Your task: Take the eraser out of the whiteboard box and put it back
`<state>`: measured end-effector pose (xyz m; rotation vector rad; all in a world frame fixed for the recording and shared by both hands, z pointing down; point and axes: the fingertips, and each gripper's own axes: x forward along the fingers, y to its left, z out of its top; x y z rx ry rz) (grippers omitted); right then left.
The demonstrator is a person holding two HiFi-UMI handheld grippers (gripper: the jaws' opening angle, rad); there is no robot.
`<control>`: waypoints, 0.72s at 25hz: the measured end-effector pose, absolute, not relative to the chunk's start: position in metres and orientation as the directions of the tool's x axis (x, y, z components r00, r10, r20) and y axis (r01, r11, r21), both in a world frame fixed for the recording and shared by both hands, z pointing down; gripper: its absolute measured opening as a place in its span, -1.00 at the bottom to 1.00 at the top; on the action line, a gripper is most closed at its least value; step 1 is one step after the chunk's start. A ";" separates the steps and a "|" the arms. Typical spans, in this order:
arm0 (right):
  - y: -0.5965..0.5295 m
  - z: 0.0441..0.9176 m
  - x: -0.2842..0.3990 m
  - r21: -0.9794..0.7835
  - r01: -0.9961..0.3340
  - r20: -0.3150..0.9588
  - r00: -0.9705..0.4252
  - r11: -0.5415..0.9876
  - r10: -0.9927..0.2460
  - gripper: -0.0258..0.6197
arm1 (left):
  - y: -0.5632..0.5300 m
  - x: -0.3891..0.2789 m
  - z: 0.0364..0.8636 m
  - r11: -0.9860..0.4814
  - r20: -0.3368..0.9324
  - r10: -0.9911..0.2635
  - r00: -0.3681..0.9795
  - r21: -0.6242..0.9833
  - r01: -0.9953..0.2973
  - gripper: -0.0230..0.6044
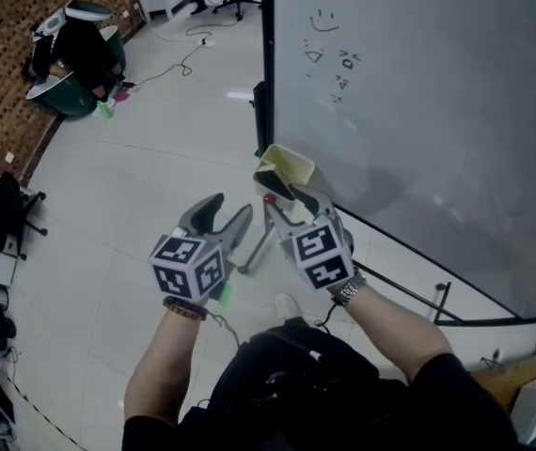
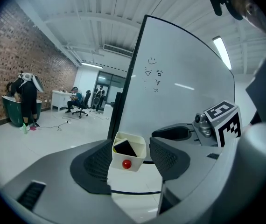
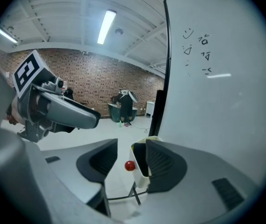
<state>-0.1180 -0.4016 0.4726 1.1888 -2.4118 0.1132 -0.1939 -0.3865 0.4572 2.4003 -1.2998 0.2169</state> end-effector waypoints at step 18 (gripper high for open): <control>-0.314 0.430 -0.106 0.155 -0.818 0.351 -0.478 0.553 -0.805 -0.41 | -0.307 -0.183 0.425 -0.553 0.276 -0.752 0.598 0.228 -0.801 -0.13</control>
